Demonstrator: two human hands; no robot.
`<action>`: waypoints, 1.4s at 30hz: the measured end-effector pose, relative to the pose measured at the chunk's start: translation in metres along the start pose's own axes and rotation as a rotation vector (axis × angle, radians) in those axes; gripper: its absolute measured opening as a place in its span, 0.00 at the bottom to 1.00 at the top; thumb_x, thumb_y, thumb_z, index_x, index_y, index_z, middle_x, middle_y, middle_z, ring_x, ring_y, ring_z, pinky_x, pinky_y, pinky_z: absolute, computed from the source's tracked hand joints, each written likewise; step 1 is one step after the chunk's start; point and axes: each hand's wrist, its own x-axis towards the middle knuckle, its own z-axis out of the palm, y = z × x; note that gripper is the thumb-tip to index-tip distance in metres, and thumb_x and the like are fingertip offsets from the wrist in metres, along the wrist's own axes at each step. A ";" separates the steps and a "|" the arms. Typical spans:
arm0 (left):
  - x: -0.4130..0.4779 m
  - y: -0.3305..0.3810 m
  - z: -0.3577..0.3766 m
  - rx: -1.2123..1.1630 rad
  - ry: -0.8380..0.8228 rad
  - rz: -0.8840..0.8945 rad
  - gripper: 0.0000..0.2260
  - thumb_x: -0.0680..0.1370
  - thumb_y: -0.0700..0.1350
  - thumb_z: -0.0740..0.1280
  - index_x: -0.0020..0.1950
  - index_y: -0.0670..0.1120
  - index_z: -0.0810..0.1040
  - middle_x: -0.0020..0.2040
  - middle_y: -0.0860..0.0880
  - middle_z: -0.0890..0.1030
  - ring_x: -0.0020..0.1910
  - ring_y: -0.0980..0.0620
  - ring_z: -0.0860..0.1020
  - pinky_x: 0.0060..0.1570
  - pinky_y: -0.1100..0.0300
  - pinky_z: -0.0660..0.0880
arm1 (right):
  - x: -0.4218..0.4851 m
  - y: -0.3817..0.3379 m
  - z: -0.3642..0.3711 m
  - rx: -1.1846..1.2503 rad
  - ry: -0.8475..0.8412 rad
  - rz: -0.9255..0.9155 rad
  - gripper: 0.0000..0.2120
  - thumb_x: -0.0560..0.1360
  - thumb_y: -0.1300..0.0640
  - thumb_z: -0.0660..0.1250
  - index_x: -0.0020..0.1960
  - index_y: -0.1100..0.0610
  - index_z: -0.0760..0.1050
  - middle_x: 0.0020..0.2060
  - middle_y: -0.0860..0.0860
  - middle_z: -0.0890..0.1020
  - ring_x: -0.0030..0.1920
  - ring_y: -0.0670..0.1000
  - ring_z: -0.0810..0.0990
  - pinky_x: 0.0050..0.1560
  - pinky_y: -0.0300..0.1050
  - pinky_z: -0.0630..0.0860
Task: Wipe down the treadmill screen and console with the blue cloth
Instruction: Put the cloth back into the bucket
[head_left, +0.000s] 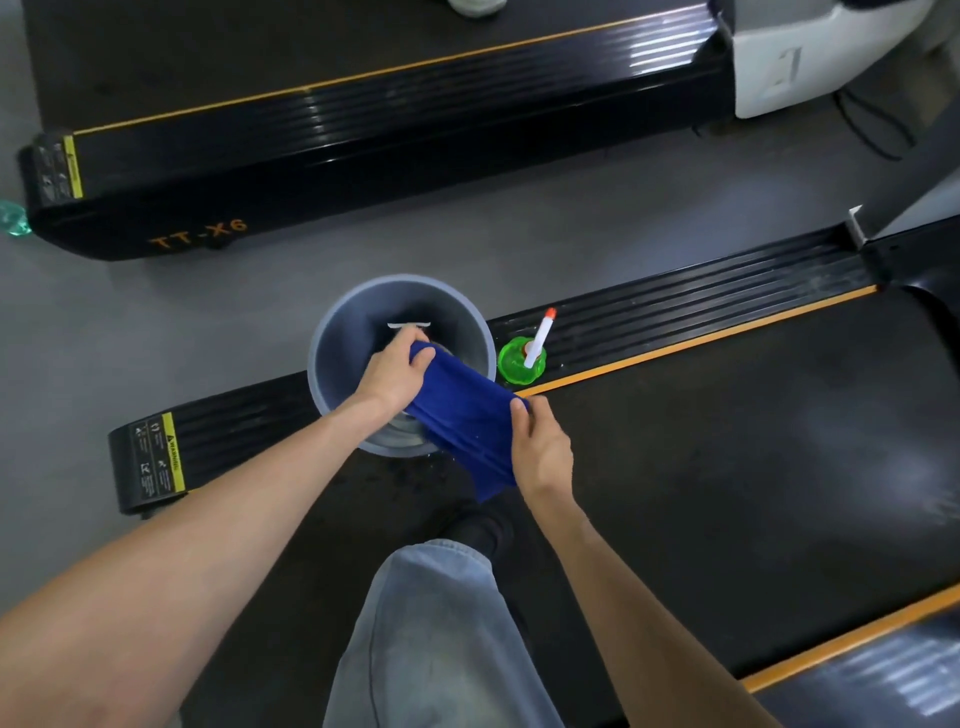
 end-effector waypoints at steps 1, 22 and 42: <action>0.000 0.000 -0.003 -0.020 0.018 0.011 0.07 0.82 0.48 0.56 0.55 0.47 0.70 0.43 0.45 0.76 0.39 0.48 0.73 0.34 0.60 0.67 | -0.003 -0.001 0.000 -0.069 0.030 -0.029 0.15 0.81 0.47 0.52 0.55 0.56 0.71 0.46 0.51 0.74 0.41 0.49 0.72 0.41 0.43 0.65; -0.079 0.086 -0.057 -0.054 -0.444 0.179 0.19 0.73 0.41 0.72 0.61 0.50 0.73 0.57 0.50 0.77 0.57 0.52 0.75 0.58 0.54 0.73 | -0.050 -0.083 -0.121 0.231 -0.410 -0.318 0.19 0.78 0.67 0.61 0.64 0.48 0.72 0.52 0.44 0.80 0.52 0.42 0.80 0.52 0.40 0.79; -0.090 0.109 -0.073 0.065 -0.325 0.195 0.09 0.79 0.40 0.62 0.56 0.52 0.73 0.39 0.51 0.84 0.40 0.51 0.81 0.43 0.57 0.76 | -0.048 -0.056 -0.094 -0.070 0.243 -0.295 0.11 0.77 0.57 0.65 0.58 0.56 0.78 0.49 0.53 0.72 0.46 0.49 0.71 0.51 0.48 0.74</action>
